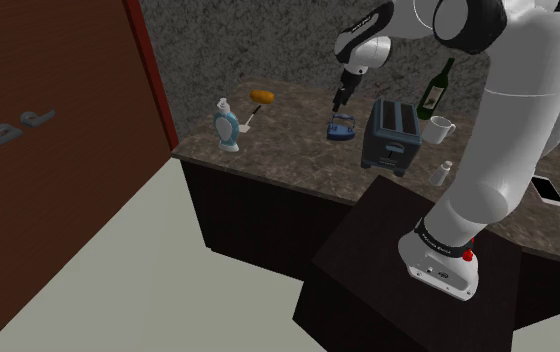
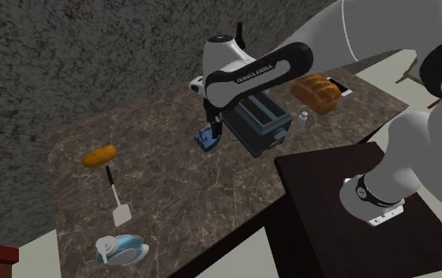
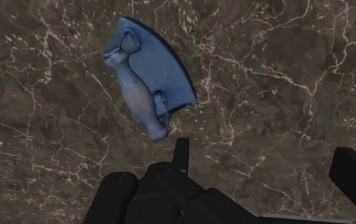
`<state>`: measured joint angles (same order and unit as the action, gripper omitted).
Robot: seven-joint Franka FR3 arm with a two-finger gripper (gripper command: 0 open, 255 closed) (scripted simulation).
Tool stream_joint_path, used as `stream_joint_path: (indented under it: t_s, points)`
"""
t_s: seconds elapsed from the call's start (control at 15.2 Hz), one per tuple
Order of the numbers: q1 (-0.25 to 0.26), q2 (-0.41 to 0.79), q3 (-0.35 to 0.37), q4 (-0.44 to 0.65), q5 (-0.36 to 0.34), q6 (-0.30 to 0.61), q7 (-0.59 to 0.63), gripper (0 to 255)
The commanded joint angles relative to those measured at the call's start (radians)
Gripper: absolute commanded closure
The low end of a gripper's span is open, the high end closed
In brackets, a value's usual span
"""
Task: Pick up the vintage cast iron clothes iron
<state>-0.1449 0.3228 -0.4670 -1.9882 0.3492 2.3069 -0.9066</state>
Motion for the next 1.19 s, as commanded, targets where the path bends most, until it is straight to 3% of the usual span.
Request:
stream_joint_path:
  t_s: [0.0, 0.4, 0.99, 1.06, 1.12]
  points:
    - [-0.038, 0.089, 0.015, 0.091, 0.044, -0.016, -0.045, 0]
    - [-0.15, 0.32, 0.065, 0.342, 0.12, -0.057, -0.122, 0]
    - [-0.166, 0.383, 0.091, 0.341, 0.153, 0.006, -0.148, 0]
    - [-0.166, 0.384, 0.091, 0.342, 0.153, 0.005, -0.148, 255]
    - [-0.166, 0.384, 0.091, 0.342, 0.153, 0.006, -0.148, 255]
